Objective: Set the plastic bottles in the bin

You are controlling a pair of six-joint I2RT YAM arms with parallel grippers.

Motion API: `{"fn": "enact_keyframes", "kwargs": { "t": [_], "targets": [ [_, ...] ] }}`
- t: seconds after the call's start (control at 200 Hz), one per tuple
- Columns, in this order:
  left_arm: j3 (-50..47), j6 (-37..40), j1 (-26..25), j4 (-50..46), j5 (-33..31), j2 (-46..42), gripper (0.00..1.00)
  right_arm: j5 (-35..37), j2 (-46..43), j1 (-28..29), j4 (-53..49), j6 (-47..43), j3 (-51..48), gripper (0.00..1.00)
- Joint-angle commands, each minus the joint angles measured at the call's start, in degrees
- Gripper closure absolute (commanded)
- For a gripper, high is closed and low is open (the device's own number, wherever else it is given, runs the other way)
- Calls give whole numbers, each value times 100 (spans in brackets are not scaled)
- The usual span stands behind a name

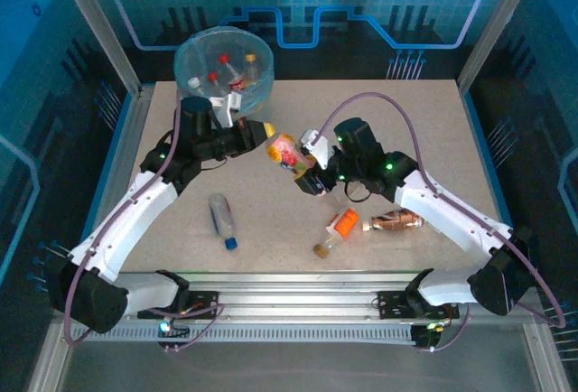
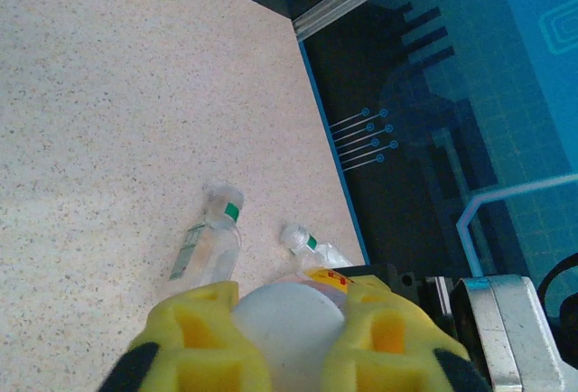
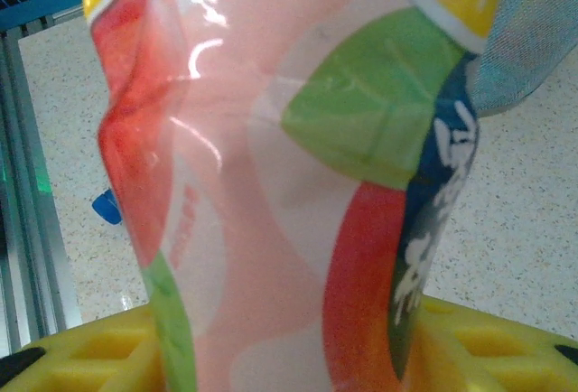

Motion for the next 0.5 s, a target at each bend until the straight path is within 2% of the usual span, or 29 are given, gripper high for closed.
{"fn": "enact_keyframes", "kwargs": {
  "t": [0.0,0.015,0.04,0.055,0.155,0.315,0.495],
  "targets": [
    [214,76,-45,-71,-667,-266,100,-185,19,22,90,191,175,29],
    [245,99,-41,-103,-728,-281,100,-159,12,16,105,229,167,22],
    [312,143,-39,-170,-872,-303,100,-130,-6,23,138,303,164,3],
    [363,166,-42,-221,-959,-316,100,-127,-12,23,147,344,164,0],
    [886,221,-13,-673,-1540,-318,100,2,-96,22,243,741,248,0],
    [1793,571,151,-875,-1991,-173,100,194,-89,65,397,1473,558,0],
    [3356,1132,842,-1349,-2144,439,100,893,-269,252,330,1667,800,0]
  ]
}}
